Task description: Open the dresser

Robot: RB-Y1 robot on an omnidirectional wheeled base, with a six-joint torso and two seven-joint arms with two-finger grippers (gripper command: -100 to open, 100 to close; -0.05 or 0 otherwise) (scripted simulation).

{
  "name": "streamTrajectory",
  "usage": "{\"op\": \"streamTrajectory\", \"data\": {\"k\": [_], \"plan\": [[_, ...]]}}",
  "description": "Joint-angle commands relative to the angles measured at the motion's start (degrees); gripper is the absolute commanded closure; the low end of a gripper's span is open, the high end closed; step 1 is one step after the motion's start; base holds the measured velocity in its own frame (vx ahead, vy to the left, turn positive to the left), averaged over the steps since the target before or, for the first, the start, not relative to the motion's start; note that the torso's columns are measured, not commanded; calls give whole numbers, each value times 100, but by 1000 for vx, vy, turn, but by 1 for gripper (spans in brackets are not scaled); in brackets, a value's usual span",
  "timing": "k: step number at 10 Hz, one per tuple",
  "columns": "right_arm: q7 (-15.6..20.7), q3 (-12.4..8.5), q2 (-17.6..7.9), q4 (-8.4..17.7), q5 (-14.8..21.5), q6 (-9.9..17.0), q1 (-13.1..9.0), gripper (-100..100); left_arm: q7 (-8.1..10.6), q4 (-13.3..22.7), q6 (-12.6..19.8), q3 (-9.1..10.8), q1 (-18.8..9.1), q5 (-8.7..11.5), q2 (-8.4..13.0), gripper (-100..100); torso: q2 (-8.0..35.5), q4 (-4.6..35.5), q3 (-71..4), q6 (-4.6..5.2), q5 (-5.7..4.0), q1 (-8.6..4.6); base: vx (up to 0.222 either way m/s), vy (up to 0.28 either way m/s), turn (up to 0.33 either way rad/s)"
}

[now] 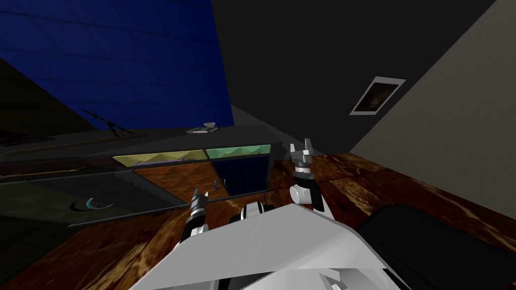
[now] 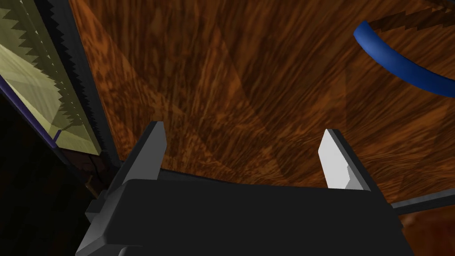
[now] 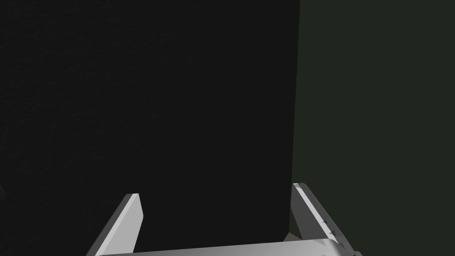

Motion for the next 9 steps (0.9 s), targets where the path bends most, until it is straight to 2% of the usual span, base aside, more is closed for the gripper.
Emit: {"op": "streamTrajectory", "data": {"k": [1, 5, 7, 9], "plan": [[0, 0, 0, 0, 0, 0, 0, 0, 85, 378, -65, 19, -107, 34, -18, -100, -12, -2, -6, 2, -1, -4, 65, -12, -28], [0, 0, 0, 0, 0, 0, 1, 0, 207, 933, -116, 56, -260, 92, -110, -100, -16, -4, -9, 1, -1, -7, 71, -20, -27], [0, 0, 0, 0, 0, 0, 0, 0, 317, 1388, -162, 88, -396, 144, -238, -100, -9, -2, -5, 2, 0, -1, 82, -25, -44], [0, 0, 0, 0, 0, 0, 0, 0, 366, 1579, -183, 103, -457, 168, -316, -100, -10, -3, -6, 0, -2, -3, 75, -18, -18]]}}
